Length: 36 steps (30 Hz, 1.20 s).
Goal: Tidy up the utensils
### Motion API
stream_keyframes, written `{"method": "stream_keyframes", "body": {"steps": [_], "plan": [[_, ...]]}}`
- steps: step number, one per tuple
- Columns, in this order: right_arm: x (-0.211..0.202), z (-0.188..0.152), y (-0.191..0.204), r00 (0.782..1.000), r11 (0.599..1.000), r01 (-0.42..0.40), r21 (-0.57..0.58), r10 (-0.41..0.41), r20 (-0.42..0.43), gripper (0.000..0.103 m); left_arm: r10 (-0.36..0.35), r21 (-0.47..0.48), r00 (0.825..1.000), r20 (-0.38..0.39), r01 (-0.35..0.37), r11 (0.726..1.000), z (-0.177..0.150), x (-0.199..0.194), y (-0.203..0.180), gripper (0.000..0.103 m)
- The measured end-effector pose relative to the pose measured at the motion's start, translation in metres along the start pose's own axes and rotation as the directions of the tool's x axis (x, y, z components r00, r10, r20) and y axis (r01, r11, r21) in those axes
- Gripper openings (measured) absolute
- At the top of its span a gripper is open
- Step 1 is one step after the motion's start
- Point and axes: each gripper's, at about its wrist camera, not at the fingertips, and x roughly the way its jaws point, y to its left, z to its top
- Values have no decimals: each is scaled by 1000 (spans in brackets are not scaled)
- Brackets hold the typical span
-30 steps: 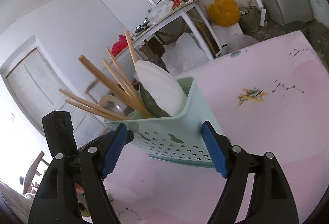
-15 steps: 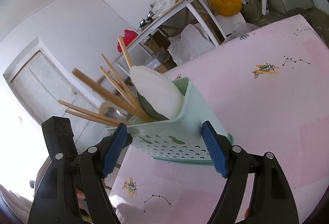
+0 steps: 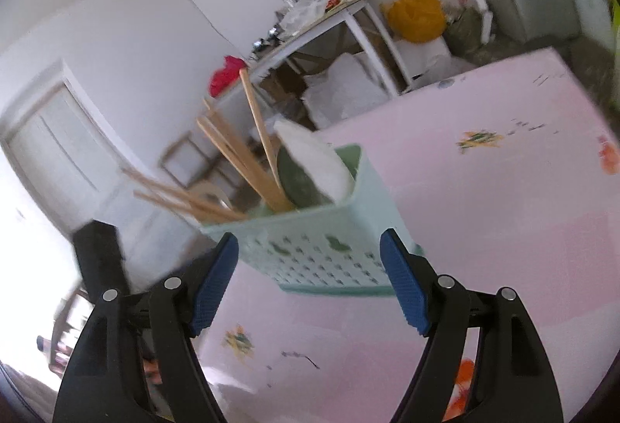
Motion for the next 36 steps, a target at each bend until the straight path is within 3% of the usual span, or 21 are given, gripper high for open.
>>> {"method": "stream_keyframes", "body": {"steps": [4, 5, 7, 11, 16, 19, 23, 27, 33, 36], "plan": [[-9, -24, 30, 973, 962, 230, -145, -232, 6, 75, 102, 19, 995, -8, -102, 995, -21, -22, -5, 85], [-8, -35, 42, 947, 925, 317, -208, -321, 18, 79, 123, 25, 992, -6, -123, 992, -25, -26, -7, 86], [-3, -50, 56, 908, 868, 410, -281, -417, 34, 83, 176, 32, 984, -4, -176, 984, -34, -34, -11, 91], [3, -71, 71, 860, 808, 497, -317, -507, 55, 93, 241, 29, 971, -2, -241, 970, -46, -44, -14, 94], [3, -73, 77, 810, 755, 576, -314, -578, 97, 96, 317, 16, 948, 13, -317, 948, -47, -50, -13, 95], [0, -65, 76, 793, 743, 603, -290, -597, 120, 96, 379, 21, 925, 19, -380, 925, -44, -50, -13, 95], [-1, -59, 69, 781, 740, 621, -259, -612, 124, 96, 486, 54, 873, 33, -487, 872, -41, -48, -15, 95], [1, -58, 65, 770, 733, 635, -243, -627, 119, 96, 527, 49, 849, 49, -529, 847, -38, -49, -10, 95], [3, -58, 62, 765, 734, 642, -221, -634, 115, 96, 539, 81, 841, 40, -541, 837, -31, -52, -5, 95], [3, -58, 64, 765, 736, 641, -218, -633, 114, 96, 542, 53, 840, 33, -543, 838, -30, -54, 0, 95]]}}
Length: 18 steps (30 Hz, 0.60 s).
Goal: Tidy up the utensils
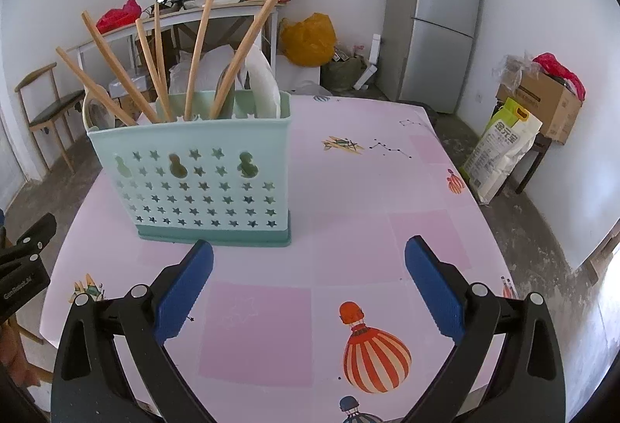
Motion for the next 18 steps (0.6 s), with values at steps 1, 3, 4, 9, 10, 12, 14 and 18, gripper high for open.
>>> {"method": "stream_keyframes", "body": {"steps": [1, 3, 4, 9, 10, 12, 14, 18], "plan": [[0, 0, 1, 1000, 1000, -1, -3, 1, 0, 96, -2, -9, 1000, -4, 2, 1000, 0, 0, 2, 95], [-1, 1, 2, 1000, 1000, 1, -9, -1, 1, 96, -4, -19, 1000, -3, 4, 1000, -1, -1, 4, 95], [-2, 0, 3, 1000, 1000, 0, -12, 0, 2, 96, 1, -17, 1000, -1, -1, 1000, -1, -1, 4, 95], [-5, 0, 5, 1000, 1000, -7, -10, 7, 4, 96, -13, -13, 1000, -2, 13, 1000, -2, -4, 4, 95], [-5, 0, 5, 1000, 1000, -6, -11, 6, 4, 96, -18, -15, 1000, -3, 18, 1000, -2, -5, 5, 94], [-7, 1, 5, 1000, 1000, -7, -12, 7, 8, 96, -17, -20, 1000, -4, 17, 1000, -2, -5, 6, 94], [-8, 1, 5, 1000, 1000, -5, -14, 5, 11, 96, -15, -23, 1000, -6, 14, 1000, -2, -4, 5, 95], [-8, 2, 4, 1000, 1000, -6, -11, 6, 10, 96, -11, -29, 1000, -13, 10, 1000, -3, -3, 4, 95]]}}
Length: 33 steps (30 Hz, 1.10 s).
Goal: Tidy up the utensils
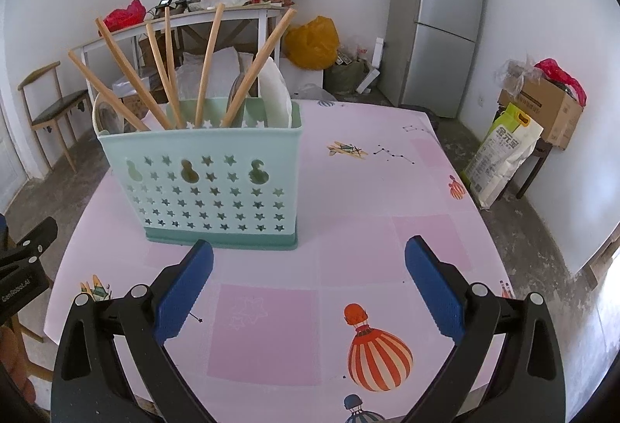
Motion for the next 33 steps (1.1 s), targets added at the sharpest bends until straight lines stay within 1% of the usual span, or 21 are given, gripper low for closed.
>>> {"method": "stream_keyframes", "body": {"steps": [10, 33], "plan": [[0, 2, 0, 1000, 1000, -1, -2, 1, 7, 96, 9, -6, 1000, -5, -9, 1000, -2, 3, 1, 94], [-2, 2, -1, 1000, 1000, -2, -4, 2, 6, 96, -1, -14, 1000, -12, 1, 1000, -7, 8, 5, 95]]}}
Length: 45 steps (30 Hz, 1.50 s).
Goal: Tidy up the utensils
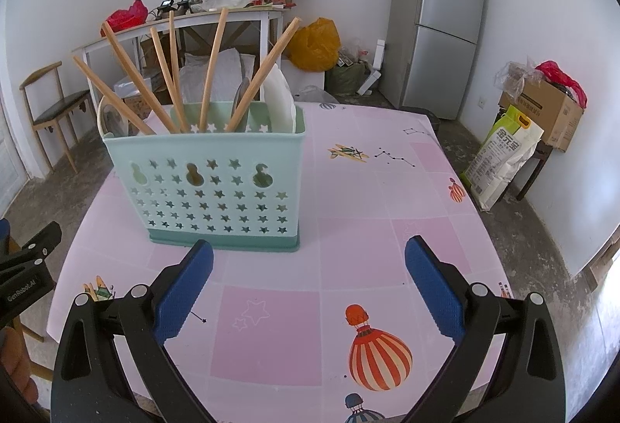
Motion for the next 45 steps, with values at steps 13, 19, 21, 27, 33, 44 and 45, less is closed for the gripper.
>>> {"method": "stream_keyframes", "body": {"steps": [13, 19, 21, 27, 33, 44, 45], "plan": [[-4, 1, 3, 1000, 1000, -4, -4, 4, 2, 96, -3, -5, 1000, 0, 3, 1000, -1, 0, 0, 95], [-6, 2, 5, 1000, 1000, -5, -6, 5, 5, 96, -4, -6, 1000, 0, 4, 1000, -1, 2, 1, 95], [-5, 2, 5, 1000, 1000, -6, -6, 6, 4, 96, -4, -6, 1000, 0, 4, 1000, -1, 1, 1, 95], [-5, 1, 5, 1000, 1000, -5, -7, 5, 4, 96, -4, -6, 1000, -1, 4, 1000, -1, 1, 1, 95], [-6, 1, 5, 1000, 1000, -5, -6, 5, 4, 96, -6, -7, 1000, 0, 6, 1000, 0, 1, 2, 95], [-6, 2, 6, 1000, 1000, -7, -5, 7, 4, 96, -6, -7, 1000, -1, 6, 1000, 0, 1, 2, 95], [-5, 2, 5, 1000, 1000, -6, -6, 6, 4, 96, -7, -7, 1000, -1, 7, 1000, 0, 1, 2, 95]]}}
